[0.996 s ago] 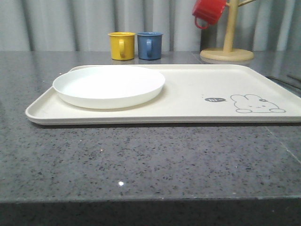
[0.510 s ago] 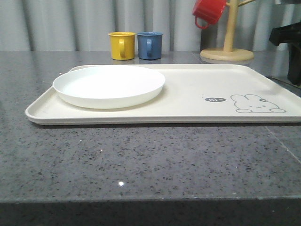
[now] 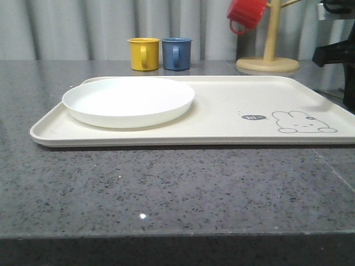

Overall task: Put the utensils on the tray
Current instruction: 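Lower the right gripper and grasp the steel fork, then carry the fork with the right gripper onto the tray and release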

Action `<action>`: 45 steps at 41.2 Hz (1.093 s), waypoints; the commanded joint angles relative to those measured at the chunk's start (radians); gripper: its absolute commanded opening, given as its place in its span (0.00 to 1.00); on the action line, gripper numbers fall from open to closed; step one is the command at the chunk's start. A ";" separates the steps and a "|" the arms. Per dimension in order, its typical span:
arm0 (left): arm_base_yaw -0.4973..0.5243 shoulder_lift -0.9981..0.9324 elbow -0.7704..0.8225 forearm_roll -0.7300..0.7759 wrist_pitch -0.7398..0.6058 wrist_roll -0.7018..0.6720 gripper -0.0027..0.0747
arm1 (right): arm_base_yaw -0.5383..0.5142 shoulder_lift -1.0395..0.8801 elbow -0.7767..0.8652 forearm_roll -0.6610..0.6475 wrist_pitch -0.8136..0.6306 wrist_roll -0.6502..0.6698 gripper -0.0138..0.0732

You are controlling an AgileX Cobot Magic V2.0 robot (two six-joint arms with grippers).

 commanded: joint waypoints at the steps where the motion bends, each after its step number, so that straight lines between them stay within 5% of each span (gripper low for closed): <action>1: -0.006 0.008 -0.028 -0.008 -0.084 -0.008 0.02 | -0.002 -0.044 -0.034 -0.005 -0.031 0.000 0.14; 6: -0.006 0.008 -0.028 -0.008 -0.084 -0.008 0.02 | -0.002 -0.049 -0.034 -0.005 -0.030 0.000 0.06; 18: -0.006 0.008 -0.028 -0.008 -0.084 -0.008 0.02 | 0.017 -0.136 -0.127 -0.022 0.102 0.114 0.05; 36: -0.006 0.008 -0.028 -0.008 -0.084 -0.008 0.02 | 0.373 -0.018 -0.356 -0.074 0.223 0.384 0.05; 45: -0.006 0.008 -0.028 -0.008 -0.084 -0.008 0.02 | 0.452 0.101 -0.448 -0.074 0.230 0.505 0.05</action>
